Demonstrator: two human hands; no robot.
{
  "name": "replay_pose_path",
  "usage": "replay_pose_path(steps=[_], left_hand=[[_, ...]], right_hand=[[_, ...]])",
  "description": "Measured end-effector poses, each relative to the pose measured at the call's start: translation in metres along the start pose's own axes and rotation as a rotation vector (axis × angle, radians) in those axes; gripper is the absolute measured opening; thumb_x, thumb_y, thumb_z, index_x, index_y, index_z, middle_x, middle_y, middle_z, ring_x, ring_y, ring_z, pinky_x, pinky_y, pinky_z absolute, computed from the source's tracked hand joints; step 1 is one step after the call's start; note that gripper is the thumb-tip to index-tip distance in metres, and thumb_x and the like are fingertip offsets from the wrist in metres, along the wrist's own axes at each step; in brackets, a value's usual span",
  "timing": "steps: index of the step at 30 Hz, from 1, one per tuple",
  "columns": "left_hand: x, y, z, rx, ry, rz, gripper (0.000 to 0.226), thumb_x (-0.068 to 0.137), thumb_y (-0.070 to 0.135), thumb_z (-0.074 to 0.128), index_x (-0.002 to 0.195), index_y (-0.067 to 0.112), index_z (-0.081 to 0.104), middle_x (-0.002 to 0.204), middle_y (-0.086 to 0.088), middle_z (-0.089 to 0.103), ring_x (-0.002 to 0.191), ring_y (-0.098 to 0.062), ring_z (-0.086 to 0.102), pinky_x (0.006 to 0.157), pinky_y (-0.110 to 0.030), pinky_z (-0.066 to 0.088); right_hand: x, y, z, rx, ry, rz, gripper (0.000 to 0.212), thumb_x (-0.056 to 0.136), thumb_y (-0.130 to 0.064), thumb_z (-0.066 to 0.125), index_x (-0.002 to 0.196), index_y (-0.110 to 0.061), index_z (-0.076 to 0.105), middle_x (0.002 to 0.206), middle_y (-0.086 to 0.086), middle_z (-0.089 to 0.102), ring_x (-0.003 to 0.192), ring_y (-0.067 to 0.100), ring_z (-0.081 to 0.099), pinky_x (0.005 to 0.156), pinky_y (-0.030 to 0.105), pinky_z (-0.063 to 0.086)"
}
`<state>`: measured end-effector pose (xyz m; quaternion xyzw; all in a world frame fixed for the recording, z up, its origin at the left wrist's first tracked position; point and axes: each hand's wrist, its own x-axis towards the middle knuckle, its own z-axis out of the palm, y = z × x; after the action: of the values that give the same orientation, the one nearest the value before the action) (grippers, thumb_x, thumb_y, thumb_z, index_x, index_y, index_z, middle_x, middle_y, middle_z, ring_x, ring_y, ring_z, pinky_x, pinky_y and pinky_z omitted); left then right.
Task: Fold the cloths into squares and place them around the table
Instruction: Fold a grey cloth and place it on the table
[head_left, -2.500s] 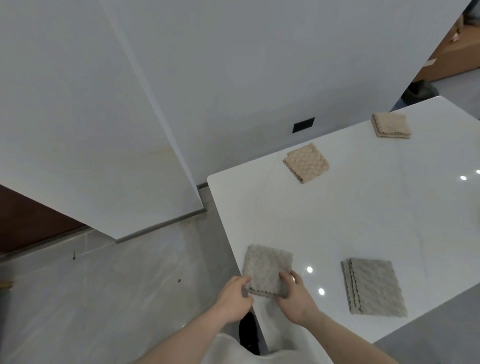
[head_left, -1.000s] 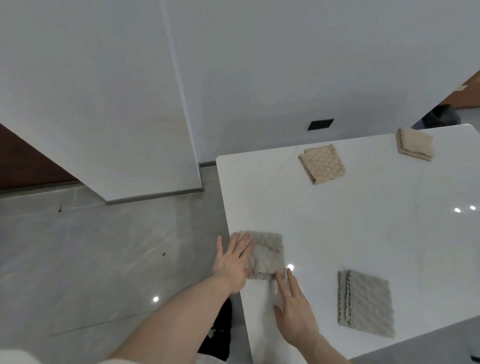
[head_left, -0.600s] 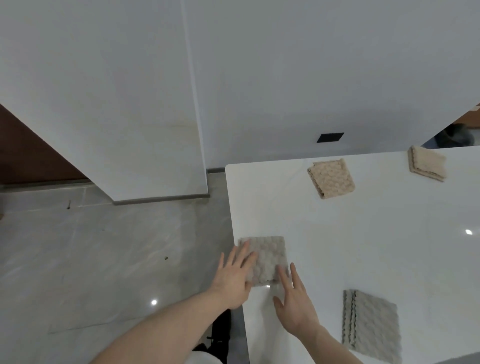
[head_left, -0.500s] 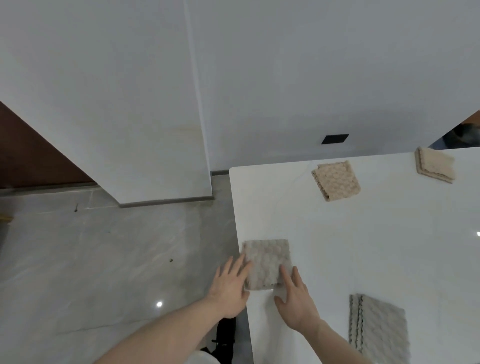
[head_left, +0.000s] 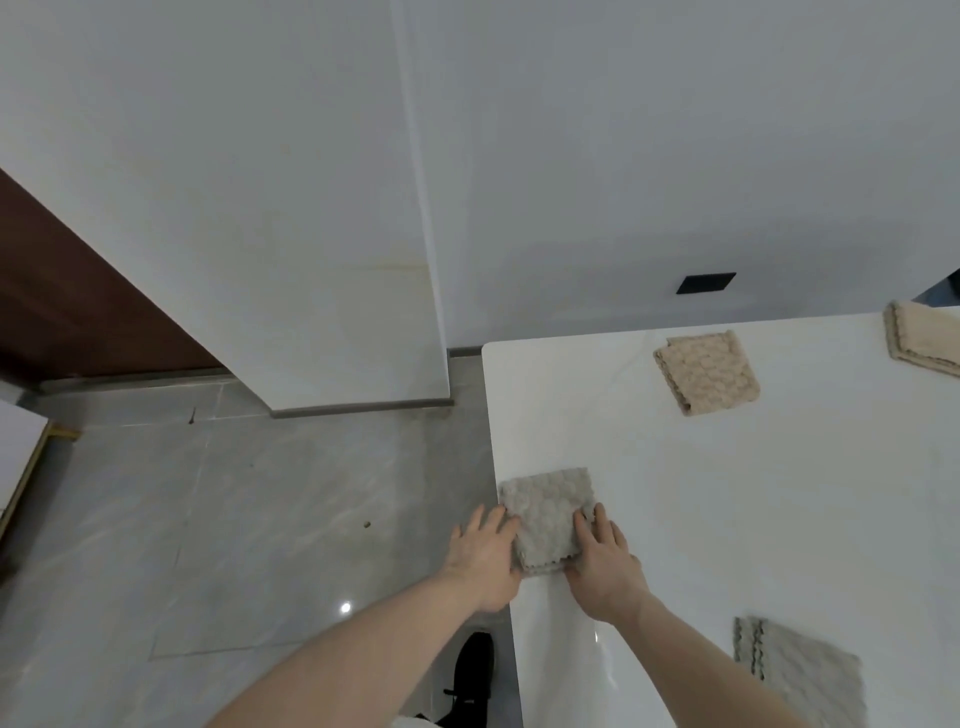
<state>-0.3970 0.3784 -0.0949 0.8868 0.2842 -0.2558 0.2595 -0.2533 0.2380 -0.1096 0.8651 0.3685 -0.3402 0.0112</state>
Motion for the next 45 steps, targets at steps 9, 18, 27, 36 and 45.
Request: replay_pose_path(steps=[9,18,27,36,45], left_hand=[[-0.008,-0.002,0.026,0.052,0.136,0.109,0.076,0.100,0.030,0.048,0.164,0.027,0.007,0.170,0.007,-0.017,0.158,-0.025,-0.002,0.127,-0.054,0.014],[0.000,-0.003,0.018,0.088,-0.013,0.037,0.069,0.105,0.038,0.042,0.164,0.027,0.008,0.172,0.006,-0.011,0.158,-0.029,-0.009,0.127,-0.055,0.005],[-0.015,0.010,0.002,0.127,0.166,0.199,0.057,0.093,0.023,0.051,0.148,0.018,0.040,0.161,-0.006,0.025,0.151,-0.029,0.020,0.122,-0.041,0.024],[-0.039,0.003,0.017,0.241,-0.066,0.255,0.070,0.088,0.020,0.057,0.154,0.014,0.037,0.165,-0.006,0.023,0.153,-0.025,0.016,0.122,-0.043,0.025],[-0.016,0.014,-0.013,0.231,0.010,0.204,0.075,0.089,0.015,0.057,0.159,0.017,0.028,0.170,-0.009,0.009,0.156,-0.028,0.011,0.123,-0.046,0.024]], right_hand=[[-0.052,0.007,0.040,-0.032,0.146,-0.123,0.087,0.097,-0.024,0.044,0.159,-0.030,-0.017,0.160,-0.004,-0.037,0.153,0.018,-0.022,0.127,0.039,0.006],[-0.055,0.010,0.043,-0.065,-0.004,-0.074,0.086,0.091,-0.017,0.044,0.161,-0.026,-0.005,0.167,-0.002,-0.018,0.156,0.022,-0.009,0.127,0.041,0.012],[-0.062,0.003,0.016,-0.035,0.118,-0.114,0.076,0.085,-0.015,0.048,0.154,-0.036,0.025,0.164,-0.003,0.010,0.153,0.019,0.008,0.119,0.034,0.028],[-0.062,0.000,0.018,-0.090,-0.080,-0.054,0.087,0.088,-0.015,0.048,0.161,-0.025,0.002,0.168,-0.003,-0.003,0.156,0.024,-0.006,0.125,0.047,0.017],[-0.047,0.001,-0.014,0.015,0.104,-0.083,0.075,0.083,-0.020,0.054,0.153,-0.030,0.031,0.155,0.001,0.025,0.144,0.025,0.026,0.112,0.036,0.039]])
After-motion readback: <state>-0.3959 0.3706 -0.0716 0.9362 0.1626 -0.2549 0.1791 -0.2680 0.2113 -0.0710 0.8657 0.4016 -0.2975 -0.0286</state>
